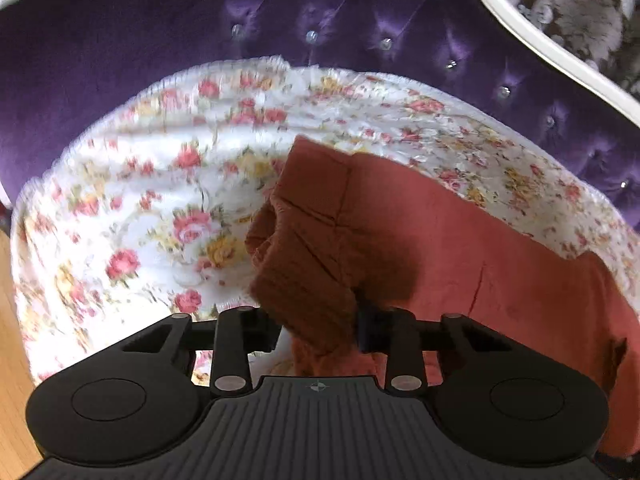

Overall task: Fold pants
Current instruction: 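Lift the cuff end with the left gripper and fold it over the pants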

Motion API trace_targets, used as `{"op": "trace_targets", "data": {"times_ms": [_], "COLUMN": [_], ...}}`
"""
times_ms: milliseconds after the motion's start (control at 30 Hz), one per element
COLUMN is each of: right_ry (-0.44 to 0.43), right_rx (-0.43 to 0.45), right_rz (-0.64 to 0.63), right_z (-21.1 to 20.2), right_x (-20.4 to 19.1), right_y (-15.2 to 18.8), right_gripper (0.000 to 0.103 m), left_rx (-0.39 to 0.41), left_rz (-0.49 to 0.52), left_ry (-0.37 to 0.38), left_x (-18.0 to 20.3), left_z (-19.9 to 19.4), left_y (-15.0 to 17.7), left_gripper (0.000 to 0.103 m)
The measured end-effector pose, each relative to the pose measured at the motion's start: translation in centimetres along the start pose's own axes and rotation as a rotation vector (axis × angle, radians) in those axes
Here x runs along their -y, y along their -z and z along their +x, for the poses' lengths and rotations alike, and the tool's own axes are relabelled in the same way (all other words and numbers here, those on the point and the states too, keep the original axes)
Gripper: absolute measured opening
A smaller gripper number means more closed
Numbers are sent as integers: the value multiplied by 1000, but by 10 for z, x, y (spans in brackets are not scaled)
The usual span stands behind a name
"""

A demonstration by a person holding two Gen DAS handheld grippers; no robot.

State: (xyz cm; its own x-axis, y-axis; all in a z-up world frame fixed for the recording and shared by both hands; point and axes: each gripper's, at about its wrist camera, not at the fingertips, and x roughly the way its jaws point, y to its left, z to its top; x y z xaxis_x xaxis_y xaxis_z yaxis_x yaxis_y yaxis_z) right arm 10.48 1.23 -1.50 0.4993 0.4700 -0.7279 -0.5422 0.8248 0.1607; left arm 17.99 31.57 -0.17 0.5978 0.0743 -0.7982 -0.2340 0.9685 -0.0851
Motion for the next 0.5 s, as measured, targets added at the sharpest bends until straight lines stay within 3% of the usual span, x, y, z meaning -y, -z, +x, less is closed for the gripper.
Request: {"op": "trace_targets", "data": {"times_ms": [100,300,500], "right_ry": [-3,-16,2], "right_rx": [2,32,75], "right_rz": [6,26,85], "right_z": [-2,-13,-34], "right_x": [1,4,22], "right_y": [-2,2,8], "right_gripper": [15,15,16], "left_rx": [54,168,271], "left_rz": [69,171,290], "left_ry": [-38,-40,10], "left_x": [17,54,115], "left_z": [-20,-86,-146], "left_y": [-2,-13,-15], "left_gripper": [30,30,30]}}
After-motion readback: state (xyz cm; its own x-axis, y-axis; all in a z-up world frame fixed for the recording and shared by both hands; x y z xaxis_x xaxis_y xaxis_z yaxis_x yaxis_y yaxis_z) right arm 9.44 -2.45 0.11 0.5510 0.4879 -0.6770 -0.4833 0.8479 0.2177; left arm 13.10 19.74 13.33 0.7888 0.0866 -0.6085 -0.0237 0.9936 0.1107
